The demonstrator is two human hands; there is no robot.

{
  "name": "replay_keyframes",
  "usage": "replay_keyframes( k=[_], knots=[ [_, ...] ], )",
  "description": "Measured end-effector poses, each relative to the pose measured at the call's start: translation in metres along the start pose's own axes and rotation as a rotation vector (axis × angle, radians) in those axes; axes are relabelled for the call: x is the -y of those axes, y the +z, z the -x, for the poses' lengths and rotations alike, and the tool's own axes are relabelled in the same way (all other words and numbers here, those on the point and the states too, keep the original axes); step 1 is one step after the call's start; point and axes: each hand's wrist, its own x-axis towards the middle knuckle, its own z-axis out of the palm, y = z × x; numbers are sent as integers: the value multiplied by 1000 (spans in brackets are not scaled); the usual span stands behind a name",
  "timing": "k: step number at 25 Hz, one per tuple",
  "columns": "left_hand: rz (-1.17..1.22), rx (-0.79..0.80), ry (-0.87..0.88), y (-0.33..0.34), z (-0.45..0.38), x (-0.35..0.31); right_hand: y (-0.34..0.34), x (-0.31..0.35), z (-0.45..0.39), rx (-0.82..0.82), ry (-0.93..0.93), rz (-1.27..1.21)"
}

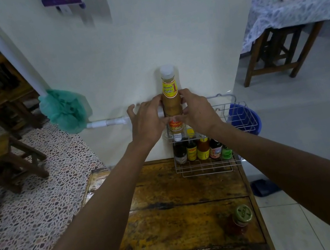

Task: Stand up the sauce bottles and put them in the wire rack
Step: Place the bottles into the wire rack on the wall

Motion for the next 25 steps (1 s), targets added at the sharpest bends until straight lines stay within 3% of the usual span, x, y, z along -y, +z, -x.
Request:
replay_keyframes(
  k=[13, 19, 21, 25],
  knots=[
    [-25, -2, 1, -1, 14, -4, -9, 2, 12, 39, 62, 1],
    [135, -171, -65, 14, 132, -27, -59, 2, 103, 43, 99, -13],
    [283, 0, -67, 35, 192, -41, -69, -10, 155, 67, 95, 2],
    [406, 546, -209, 96, 273, -64, -69, -41, 256, 174, 221, 14]
  ],
)
